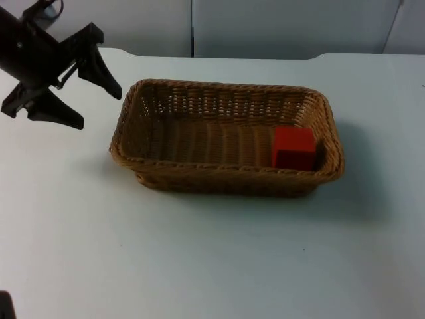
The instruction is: Pick up the basket with the left hand and place the cube into the basket with the right hand.
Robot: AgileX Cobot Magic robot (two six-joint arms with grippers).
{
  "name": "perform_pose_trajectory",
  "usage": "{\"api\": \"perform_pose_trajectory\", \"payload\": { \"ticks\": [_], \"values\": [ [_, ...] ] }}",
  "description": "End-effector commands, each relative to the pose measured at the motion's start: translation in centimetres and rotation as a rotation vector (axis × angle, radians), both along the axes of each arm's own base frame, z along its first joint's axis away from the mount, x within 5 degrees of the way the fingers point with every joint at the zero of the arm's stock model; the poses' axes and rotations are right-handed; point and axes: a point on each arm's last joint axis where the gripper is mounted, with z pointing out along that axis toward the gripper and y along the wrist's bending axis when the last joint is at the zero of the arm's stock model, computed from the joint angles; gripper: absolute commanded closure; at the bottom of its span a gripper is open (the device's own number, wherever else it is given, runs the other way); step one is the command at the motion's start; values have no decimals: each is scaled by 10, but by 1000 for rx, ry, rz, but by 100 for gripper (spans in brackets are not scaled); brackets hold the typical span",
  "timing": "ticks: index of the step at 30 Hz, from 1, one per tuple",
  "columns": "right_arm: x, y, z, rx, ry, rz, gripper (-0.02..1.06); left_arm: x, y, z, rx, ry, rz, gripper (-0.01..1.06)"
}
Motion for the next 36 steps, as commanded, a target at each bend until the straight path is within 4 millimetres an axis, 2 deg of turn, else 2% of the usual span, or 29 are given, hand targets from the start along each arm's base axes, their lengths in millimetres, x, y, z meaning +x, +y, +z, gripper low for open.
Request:
{"api": "perform_pose_trajectory", "payload": {
  "ticks": [1,4,5,6,7,10,11,14,16,17,19,21,22,24,25,26,27,28,31,32,36],
  "values": [
    [-1,-2,5,-7,-26,4,105,0,10,8,24,-2,24,46],
    [-1,-2,6,-7,-33,6,105,-4,18,18,104,-32,-22,83],
    [-1,-2,6,-7,-33,6,105,-5,18,21,142,-45,-51,99],
    [-1,-2,6,-7,-33,6,105,-5,18,21,142,-45,-51,99],
    [-1,-2,6,-4,-33,3,105,-7,19,27,179,-64,-79,105],
    [-6,-5,15,8,-79,-48,105,-13,18,62,225,-149,-104,105],
    [-6,-5,15,8,-79,-48,105,-13,18,62,225,-149,-104,105],
    [-24,-13,40,-1,-181,-121,105,-26,19,112,264,-265,-110,105],
    [-46,-19,59,-17,-229,-161,105,-45,21,153,308,-356,-123,105],
    [-46,-19,59,-17,-229,-161,105,-45,21,153,308,-356,-123,105],
    [-77,-25,81,-14,-267,-211,105,-73,23,187,355,-455,-110,105],
    [-106,-29,99,19,-318,-250,105,-113,24,222,397,-594,-75,105],
    [-106,-29,99,19,-318,-250,105,-113,24,222,397,-594,-75,105],
    [-142,-33,117,61,-386,-286,105,-155,25,243,436,-710,-61,105],
    [-150,-35,116,69,-393,-301,105,-178,25,254,453,-780,-45,105],
    [-160,-37,112,58,-390,-314,105,-200,25,256,463,-823,-23,105],
    [-160,-37,112,58,-390,-314,105,-200,25,256,463,-823,-23,105],
    [-170,-39,107,43,-392,-325,105,-230,25,258,470,-876,-2,105],
    [-195,-43,72,10,-384,-326,105,-289,22,253,466,-954,7,105],
    [-195,-43,72,10,-384,-326,105,-289,22,253,466,-954,7,105],
    [-238,-41,10,22,-419,-239,105,-346,19,236,479,-987,-41,105]
  ]
}}
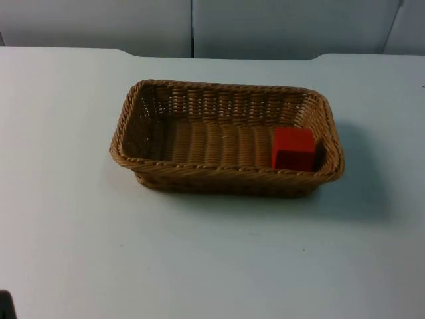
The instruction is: Pick up the basket with the left hand and place the cube into the basket with the right hand.
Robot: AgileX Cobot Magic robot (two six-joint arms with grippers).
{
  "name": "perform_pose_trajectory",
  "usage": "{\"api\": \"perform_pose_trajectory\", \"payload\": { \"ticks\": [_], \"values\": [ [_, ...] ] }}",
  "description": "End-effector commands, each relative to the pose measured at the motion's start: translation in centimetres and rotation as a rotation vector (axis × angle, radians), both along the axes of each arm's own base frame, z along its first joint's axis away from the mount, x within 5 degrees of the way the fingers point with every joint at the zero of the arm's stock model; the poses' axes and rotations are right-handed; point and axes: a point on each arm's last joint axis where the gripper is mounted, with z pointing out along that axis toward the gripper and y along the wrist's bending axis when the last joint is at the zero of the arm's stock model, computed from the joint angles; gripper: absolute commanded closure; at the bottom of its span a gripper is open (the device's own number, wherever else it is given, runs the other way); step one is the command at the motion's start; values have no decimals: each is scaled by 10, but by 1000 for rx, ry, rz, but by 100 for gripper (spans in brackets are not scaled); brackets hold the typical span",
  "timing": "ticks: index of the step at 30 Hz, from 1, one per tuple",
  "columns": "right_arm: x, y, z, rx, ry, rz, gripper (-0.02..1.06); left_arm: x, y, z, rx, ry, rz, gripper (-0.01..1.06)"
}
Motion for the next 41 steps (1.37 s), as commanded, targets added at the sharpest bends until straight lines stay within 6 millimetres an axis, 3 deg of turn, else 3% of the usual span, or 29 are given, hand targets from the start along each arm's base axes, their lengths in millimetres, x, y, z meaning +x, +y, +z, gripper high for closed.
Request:
{"api": "perform_pose_trajectory", "payload": {
  "ticks": [1,2,5,6,8,13,18,22,29,41],
  "values": [
    [-19,0,-19,-1,-50,26,105,-17,-2,-8,14,7,-23,105],
    [-35,-1,-45,7,-33,34,105,-28,-3,-14,21,17,-38,105],
    [-75,-2,-82,-7,-3,75,105,-50,-6,-40,45,103,-81,105],
    [-75,-2,-82,-7,-3,75,105,-50,-6,-40,45,103,-81,105],
    [-98,3,-98,-5,27,159,105,-57,-7,-57,46,169,-107,105],
    [-142,14,-111,59,32,310,105,-66,-9,-85,49,242,-134,105],
    [-174,13,-128,47,39,340,105,-82,-10,-86,82,188,-161,105],
    [-182,13,-144,54,18,341,105,-92,-11,-86,92,140,-175,105],
    [-168,19,-166,51,76,399,105,-119,-5,-90,131,7,-153,105],
    [-166,20,-171,37,104,425,105,-121,-1,-92,120,1,-146,105]
  ]
}}
